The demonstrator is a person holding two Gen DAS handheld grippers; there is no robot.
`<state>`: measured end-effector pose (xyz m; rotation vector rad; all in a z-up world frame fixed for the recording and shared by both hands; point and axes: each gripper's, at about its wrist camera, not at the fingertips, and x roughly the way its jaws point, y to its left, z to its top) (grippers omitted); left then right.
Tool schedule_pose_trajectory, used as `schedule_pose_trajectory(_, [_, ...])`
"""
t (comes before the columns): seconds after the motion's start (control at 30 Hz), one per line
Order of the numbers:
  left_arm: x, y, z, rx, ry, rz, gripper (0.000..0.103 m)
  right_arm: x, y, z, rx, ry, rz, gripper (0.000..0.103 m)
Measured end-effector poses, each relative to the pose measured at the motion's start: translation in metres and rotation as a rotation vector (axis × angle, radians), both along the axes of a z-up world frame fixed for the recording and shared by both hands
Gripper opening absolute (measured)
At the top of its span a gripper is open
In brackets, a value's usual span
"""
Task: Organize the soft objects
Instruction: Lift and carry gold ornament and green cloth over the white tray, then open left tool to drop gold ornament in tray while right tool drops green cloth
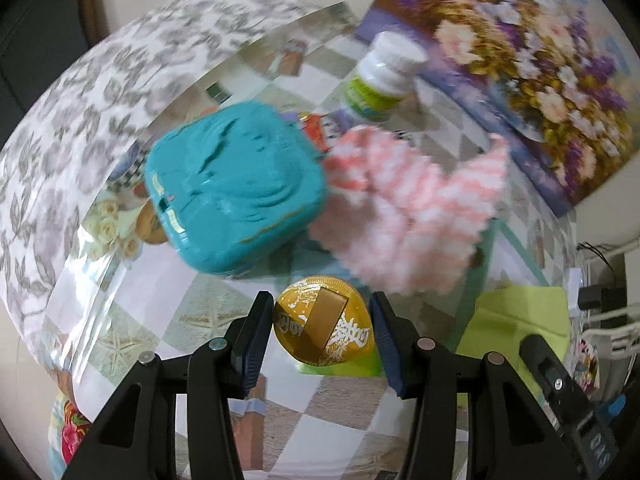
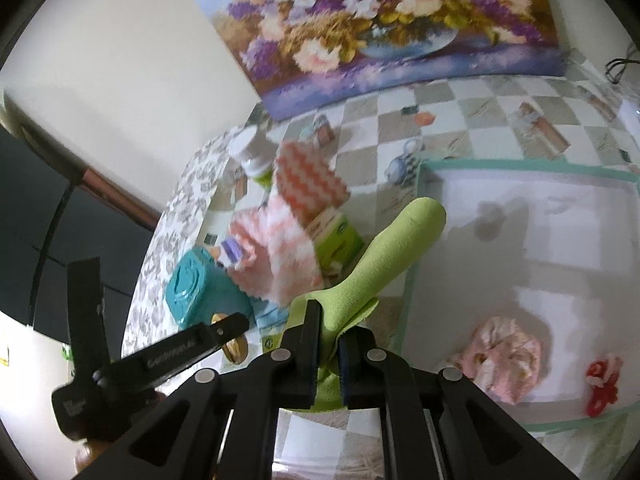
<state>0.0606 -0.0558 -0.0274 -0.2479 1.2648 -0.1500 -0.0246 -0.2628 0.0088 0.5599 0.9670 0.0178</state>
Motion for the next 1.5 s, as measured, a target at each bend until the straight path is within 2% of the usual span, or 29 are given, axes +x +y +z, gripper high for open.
schedule_pose_trajectory(0.17, [-0.007,-0.031,0.015,0.012,-0.073,-0.096,0.051,-0.007,-0.032,0.002,-0.023,0.014,-0.116,0.008])
schedule_pose_trajectory(0.37, [-0.024,-0.082,0.031,0.032,-0.149,-0.245,0.051,-0.026,-0.090,-0.003,-0.081,0.073,-0.329,0.008])
schedule_pose_trajectory(0.53, [-0.042,-0.117,0.041,0.050,-0.216,-0.361,0.051,-0.047,-0.138,-0.015,-0.061,0.124,-0.495,0.008])
schedule_pose_trajectory(0.7, [-0.049,-0.144,0.042,0.067,-0.239,-0.428,0.051,-0.067,-0.171,-0.026,-0.047,0.164,-0.608,0.008])
schedule_pose_trajectory(1.0, [-0.048,-0.179,0.027,0.103,-0.235,-0.484,0.051,-0.085,-0.198,-0.041,-0.047,0.209,-0.699,0.009])
schedule_pose_trajectory(1.5, [-0.041,-0.241,0.011,0.092,-0.232,-0.562,0.051,-0.075,-0.202,-0.049,-0.096,0.246,-0.668,0.009])
